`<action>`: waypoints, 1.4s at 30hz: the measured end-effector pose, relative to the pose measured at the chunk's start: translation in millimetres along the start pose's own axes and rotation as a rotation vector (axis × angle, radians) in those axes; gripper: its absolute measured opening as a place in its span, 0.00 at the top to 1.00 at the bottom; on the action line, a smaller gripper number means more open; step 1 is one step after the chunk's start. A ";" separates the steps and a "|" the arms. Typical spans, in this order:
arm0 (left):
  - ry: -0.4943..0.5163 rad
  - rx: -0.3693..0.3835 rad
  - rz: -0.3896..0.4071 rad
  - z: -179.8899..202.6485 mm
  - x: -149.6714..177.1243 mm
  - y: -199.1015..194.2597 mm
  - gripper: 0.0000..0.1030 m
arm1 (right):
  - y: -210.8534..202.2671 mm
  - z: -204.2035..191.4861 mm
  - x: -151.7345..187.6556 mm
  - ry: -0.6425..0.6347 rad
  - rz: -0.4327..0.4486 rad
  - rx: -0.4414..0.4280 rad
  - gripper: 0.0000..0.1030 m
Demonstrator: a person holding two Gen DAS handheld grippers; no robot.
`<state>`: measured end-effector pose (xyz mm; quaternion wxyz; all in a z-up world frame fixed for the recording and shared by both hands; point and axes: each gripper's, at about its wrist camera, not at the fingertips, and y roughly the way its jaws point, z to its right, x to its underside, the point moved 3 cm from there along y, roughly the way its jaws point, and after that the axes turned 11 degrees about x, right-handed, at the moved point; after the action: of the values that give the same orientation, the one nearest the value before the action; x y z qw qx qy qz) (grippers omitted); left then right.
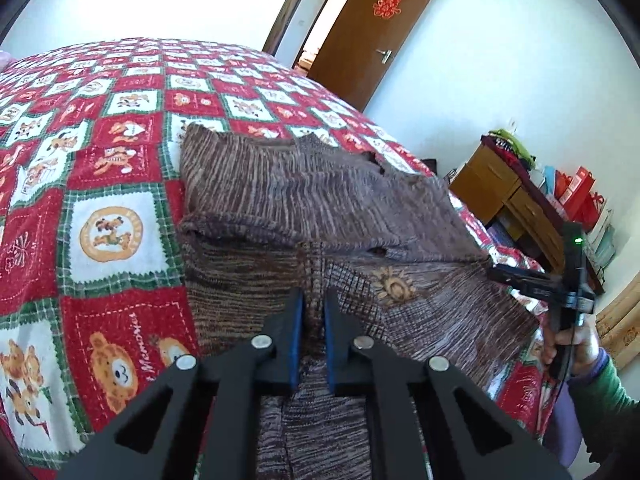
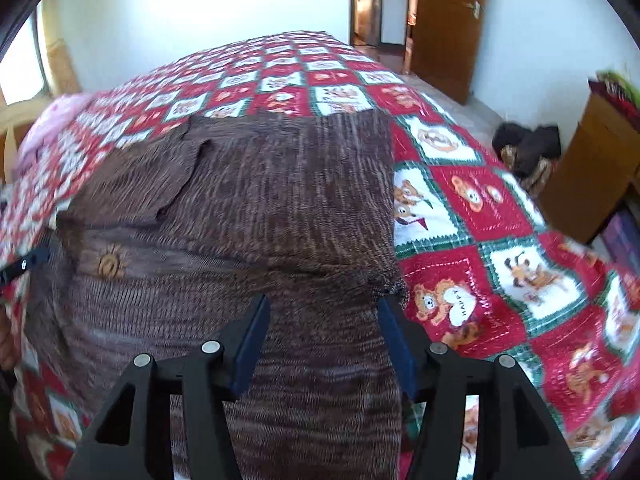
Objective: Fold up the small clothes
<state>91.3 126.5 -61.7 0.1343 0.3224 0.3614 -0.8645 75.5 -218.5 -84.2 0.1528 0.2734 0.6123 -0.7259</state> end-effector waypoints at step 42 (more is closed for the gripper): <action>0.045 -0.192 -0.116 -18.8 -2.1 26.8 0.45 | -97.5 -14.1 -10.0 -0.012 0.258 0.067 0.89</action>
<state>114.0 121.1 -84.7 0.1064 0.3058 0.4634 -0.8249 32.2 -186.1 -1.2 0.2391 0.3506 0.5464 -0.7220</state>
